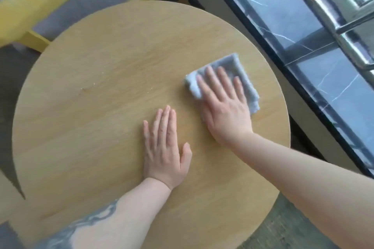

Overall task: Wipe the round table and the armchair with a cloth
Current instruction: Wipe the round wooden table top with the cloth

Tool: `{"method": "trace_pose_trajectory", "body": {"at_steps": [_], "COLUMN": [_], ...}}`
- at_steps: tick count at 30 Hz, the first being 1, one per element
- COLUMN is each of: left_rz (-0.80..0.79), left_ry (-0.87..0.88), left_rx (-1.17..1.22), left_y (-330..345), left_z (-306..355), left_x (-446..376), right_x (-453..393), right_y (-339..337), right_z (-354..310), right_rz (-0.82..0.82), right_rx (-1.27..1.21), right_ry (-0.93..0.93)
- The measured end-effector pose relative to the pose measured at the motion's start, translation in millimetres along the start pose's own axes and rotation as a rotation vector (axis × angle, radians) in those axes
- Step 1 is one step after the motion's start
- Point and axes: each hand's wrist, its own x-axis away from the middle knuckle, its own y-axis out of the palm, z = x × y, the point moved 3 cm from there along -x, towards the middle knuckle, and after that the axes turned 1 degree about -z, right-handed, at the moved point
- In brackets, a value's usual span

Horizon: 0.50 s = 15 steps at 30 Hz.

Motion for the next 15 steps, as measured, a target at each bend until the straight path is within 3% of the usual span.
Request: {"method": "trace_pose_trajectory", "body": {"at_steps": [2, 3, 4, 6, 7, 8, 9, 12, 13, 14, 15], "left_rz": [0.035, 0.049, 0.056, 0.051, 0.053, 0.057, 0.058, 0.040, 0.040, 0.034, 0.022], "left_ry": [-0.021, -0.027, -0.032, -0.045, -0.052, -0.057, -0.065, -0.069, -0.068, -0.072, -0.082], "left_rx": [0.076, 0.124, 0.150, 0.140, 0.123, 0.103, 0.077, -0.009, -0.023, -0.032, -0.034], "left_y": [-2.8, -6.3, -10.4, -19.3, -23.9, -28.2, -30.4, -27.5, -25.9, -24.5, -24.1], "left_z": [-2.4, -3.4, -6.5, -22.2, -34.6, -48.3, -61.8, -82.0, -80.9, -78.9, -77.3], "left_x": [1.2, 1.3, 2.5, 9.0, 12.3, 14.4, 15.6, 16.5, 15.8, 16.1, 17.6], "right_x": [3.9, -11.4, -26.4, -31.2, -15.3, 4.8, 21.8, 28.7, 5.8, -18.5, -41.8], "right_y": [8.3, 2.8, -1.0, -10.4, -10.3, -5.8, 0.5, 21.9, 20.4, 17.0, 12.0], "right_z": [-17.2, -9.4, 4.9, 36.1, 38.0, 26.8, 2.3, -57.9, -58.8, -53.2, -39.0], "right_rz": [-0.152, -0.141, -0.109, 0.027, 0.075, 0.090, 0.069, -0.176, -0.163, -0.120, -0.058], "right_rx": [0.076, 0.121, 0.121, 0.007, -0.026, -0.027, -0.011, 0.041, 0.093, 0.115, 0.086], "right_ry": [-0.528, -0.561, -0.396, 0.207, 0.415, 0.470, 0.339, -0.555, -0.703, -0.644, -0.421]}}
